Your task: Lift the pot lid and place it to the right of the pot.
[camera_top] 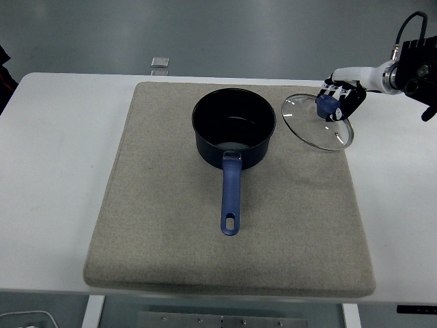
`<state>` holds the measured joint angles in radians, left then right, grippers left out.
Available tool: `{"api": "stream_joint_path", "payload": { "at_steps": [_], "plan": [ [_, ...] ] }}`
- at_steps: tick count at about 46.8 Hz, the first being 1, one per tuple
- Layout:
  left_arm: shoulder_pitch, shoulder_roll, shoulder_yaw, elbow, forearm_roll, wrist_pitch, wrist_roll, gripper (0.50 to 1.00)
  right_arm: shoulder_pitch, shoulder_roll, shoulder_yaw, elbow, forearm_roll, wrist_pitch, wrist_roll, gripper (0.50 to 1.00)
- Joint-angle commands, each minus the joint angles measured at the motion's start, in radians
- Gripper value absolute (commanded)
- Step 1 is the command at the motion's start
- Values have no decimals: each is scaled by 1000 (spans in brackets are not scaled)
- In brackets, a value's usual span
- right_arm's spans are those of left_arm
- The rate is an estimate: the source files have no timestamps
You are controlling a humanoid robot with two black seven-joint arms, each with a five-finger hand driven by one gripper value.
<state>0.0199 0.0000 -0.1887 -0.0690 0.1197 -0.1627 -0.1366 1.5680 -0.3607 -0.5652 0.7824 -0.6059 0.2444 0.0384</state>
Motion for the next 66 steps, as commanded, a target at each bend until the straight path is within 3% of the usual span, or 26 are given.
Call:
{"api": "stream_joint_path", "payload": {
  "at_steps": [1, 14, 20, 24, 31, 37, 52, 66],
  "plan": [
    [0, 0, 0, 0, 0, 0, 0, 1000, -3, 2, 1, 0, 0, -1, 0, 521],
    [0, 0, 0, 0, 0, 0, 0, 1000, -22, 13, -4, 0, -2, -17, -2, 594],
    [0, 0, 0, 0, 0, 0, 0, 1000, -28, 17, -5, 0, -2, -19, -2, 688],
    [0, 0, 0, 0, 0, 0, 0, 1000, -29, 19, -8, 0, -3, -19, -2, 725],
    [0, 0, 0, 0, 0, 0, -1, 1000, -31, 20, -10, 0, -2, -19, -2, 848],
    [0, 0, 0, 0, 0, 0, 0, 1000, -34, 20, -8, 0, -2, -19, -2, 897],
    [0, 0, 0, 0, 0, 0, 0, 1000, -20, 2, 36, 1, 15, -5, 3, 913],
    [0, 0, -2, 0, 0, 0, 0, 1000, -78, -12, 267, 0, 55, 10, 5, 913]
  ]
}}
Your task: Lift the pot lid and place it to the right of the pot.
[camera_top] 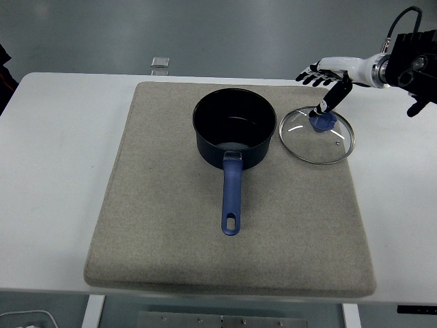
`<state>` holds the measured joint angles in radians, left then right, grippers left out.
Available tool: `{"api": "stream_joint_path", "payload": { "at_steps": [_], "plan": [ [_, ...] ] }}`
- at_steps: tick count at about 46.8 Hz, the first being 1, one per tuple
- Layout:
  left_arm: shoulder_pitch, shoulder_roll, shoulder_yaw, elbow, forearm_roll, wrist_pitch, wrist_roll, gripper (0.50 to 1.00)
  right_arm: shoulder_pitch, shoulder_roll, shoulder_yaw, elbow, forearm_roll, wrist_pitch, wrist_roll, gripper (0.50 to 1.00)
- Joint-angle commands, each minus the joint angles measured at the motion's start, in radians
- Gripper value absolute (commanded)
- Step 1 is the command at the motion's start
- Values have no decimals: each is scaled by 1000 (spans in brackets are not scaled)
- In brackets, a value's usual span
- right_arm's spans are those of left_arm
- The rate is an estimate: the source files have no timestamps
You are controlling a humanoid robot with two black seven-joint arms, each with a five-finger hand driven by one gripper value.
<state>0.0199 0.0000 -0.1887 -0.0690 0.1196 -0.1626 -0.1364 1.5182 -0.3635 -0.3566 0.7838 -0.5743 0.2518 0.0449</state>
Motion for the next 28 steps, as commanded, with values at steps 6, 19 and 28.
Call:
{"api": "stream_joint_path", "payload": {
  "at_steps": [6, 19, 28],
  "plan": [
    [0, 0, 0, 0, 0, 0, -2, 1000, -56, -12, 151, -6, 105, 3, -7, 913],
    [0, 0, 0, 0, 0, 0, 0, 1000, -157, -25, 341, -24, 249, -8, -13, 913],
    [0, 0, 0, 0, 0, 0, 0, 1000, -240, -20, 501, -37, 341, -13, -14, 911]
  ]
}}
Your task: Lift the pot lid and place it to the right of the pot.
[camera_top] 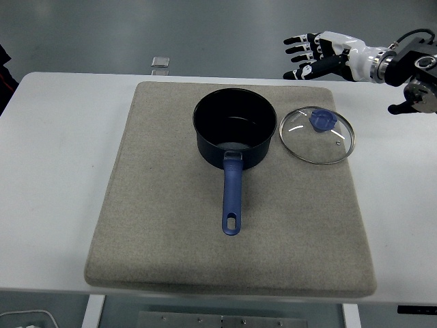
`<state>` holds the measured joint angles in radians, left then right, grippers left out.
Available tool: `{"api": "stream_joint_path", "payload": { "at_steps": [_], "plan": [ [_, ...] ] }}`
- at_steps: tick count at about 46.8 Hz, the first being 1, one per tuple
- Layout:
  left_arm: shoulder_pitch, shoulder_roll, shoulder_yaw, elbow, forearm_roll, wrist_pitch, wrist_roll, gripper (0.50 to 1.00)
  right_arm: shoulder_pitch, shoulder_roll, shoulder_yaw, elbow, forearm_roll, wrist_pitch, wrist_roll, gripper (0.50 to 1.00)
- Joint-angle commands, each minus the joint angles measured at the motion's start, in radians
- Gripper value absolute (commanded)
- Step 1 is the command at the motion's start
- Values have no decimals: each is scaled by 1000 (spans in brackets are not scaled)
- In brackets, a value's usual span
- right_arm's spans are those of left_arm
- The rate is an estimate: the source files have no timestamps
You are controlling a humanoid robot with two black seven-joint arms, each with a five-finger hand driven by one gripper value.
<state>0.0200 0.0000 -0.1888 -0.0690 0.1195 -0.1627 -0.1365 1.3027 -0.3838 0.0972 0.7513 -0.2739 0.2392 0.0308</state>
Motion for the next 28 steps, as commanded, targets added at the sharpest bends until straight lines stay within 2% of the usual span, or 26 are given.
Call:
{"api": "stream_joint_path", "payload": {
  "at_steps": [1, 7, 23, 28],
  "plan": [
    [0, 0, 0, 0, 0, 0, 0, 1000, -31, 2, 61, -7, 59, 0, 0, 911],
    [0, 0, 0, 0, 0, 0, 0, 1000, -69, 3, 114, -21, 189, -1, 0, 911],
    [0, 0, 0, 0, 0, -1, 0, 1000, -123, 9, 119, -27, 580, -3, 1, 911],
    [0, 0, 0, 0, 0, 0, 0, 1000, -134, 13, 119, -30, 656, -3, 6, 911]
  ]
}}
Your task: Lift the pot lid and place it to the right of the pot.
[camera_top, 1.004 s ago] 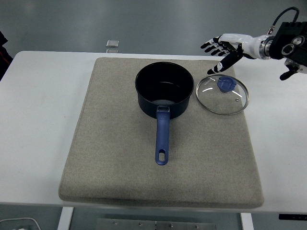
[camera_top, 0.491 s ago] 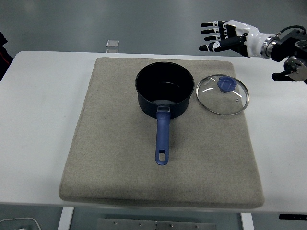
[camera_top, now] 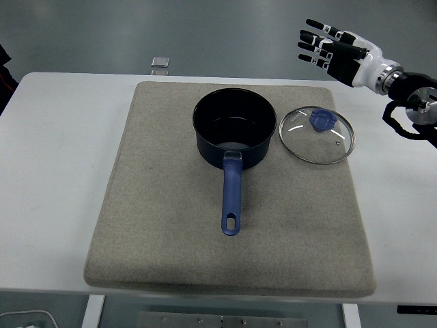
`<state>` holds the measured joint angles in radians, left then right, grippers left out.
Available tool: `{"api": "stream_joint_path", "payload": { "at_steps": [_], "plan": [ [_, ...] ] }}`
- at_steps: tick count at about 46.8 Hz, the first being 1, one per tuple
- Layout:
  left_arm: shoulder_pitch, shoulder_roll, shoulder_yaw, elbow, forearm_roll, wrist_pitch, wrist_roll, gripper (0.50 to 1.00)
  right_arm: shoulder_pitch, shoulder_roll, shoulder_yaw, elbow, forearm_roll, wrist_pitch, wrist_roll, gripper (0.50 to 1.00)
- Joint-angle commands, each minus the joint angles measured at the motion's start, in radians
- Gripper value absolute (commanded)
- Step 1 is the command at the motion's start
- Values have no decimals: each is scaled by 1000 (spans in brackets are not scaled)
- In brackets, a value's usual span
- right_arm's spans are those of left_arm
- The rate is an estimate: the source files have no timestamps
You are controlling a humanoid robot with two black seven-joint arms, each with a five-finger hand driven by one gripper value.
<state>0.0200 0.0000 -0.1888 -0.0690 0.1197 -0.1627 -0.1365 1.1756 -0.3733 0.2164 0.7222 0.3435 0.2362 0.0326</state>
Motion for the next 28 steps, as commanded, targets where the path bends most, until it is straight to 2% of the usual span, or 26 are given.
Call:
{"api": "stream_joint_path", "payload": {
  "at_steps": [1, 28],
  "plan": [
    [0, 0, 0, 0, 0, -1, -2, 1000, -7, 4, 0, -1, 41, 0, 6, 911],
    [0, 0, 0, 0, 0, 0, 0, 1000, -13, 10, 0, -9, 40, 2, 20, 915]
  ]
}}
